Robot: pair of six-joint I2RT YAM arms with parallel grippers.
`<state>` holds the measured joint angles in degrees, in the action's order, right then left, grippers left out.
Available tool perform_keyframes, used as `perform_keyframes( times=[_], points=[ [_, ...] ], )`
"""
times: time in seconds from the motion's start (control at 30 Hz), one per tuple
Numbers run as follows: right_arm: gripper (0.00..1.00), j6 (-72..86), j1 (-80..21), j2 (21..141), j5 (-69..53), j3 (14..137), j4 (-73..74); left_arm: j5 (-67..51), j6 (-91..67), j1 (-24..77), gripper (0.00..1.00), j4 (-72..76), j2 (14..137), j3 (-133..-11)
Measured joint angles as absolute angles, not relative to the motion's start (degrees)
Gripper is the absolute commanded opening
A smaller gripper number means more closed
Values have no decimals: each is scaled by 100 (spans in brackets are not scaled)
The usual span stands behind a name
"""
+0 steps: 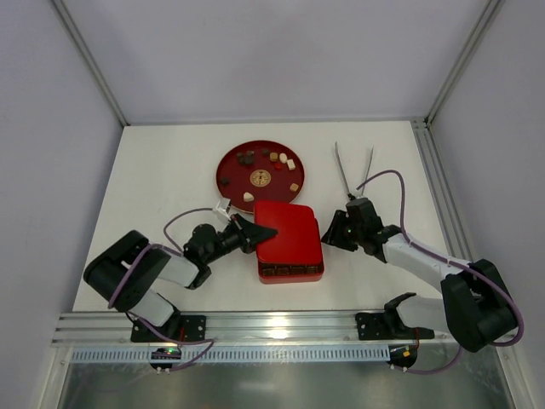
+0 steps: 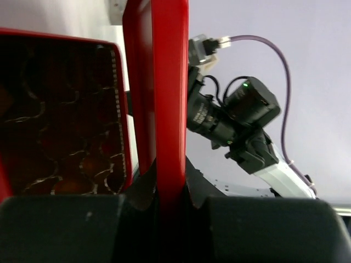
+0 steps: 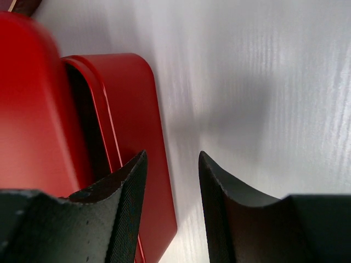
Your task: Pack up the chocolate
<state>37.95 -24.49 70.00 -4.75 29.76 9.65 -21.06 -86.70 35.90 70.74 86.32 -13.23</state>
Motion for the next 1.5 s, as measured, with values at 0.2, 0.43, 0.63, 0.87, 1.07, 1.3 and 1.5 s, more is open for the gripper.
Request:
perform_keyframes(
  times=[0.2, 0.43, 0.63, 0.87, 1.07, 1.3, 1.5],
  points=[
    [44, 3830, -2611, 7234, -390, 2961, 829, -2099, -8814, 3673, 1, 7387, 9426, -1321],
    [44, 3876, -2617, 7277, -344, 2939, 770, -2099, -8814, 3712, 8, 7638, 9424, -1278],
    [44, 3898, -2622, 7279, -318, 2936, 749, -2080, -8860, 3712, 9, 7708, 9435, -1059],
    [44, 3918, -2633, 7317, -301, 2934, 725, -2051, -9028, 3712, 13, 7758, 9408, -958],
    [44, 3920, -2655, 7317, -281, 2934, 725, -2016, -9113, 3712, 17, 7666, 9380, -762],
    [44, 3920, -2672, 7317, -259, 2934, 722, -2018, -9111, 3712, 24, 7599, 9382, -694],
    [44, 3920, -2696, 7317, -222, 2934, 722, -2025, -9043, 3712, 32, 7592, 9380, -617]
  ],
)
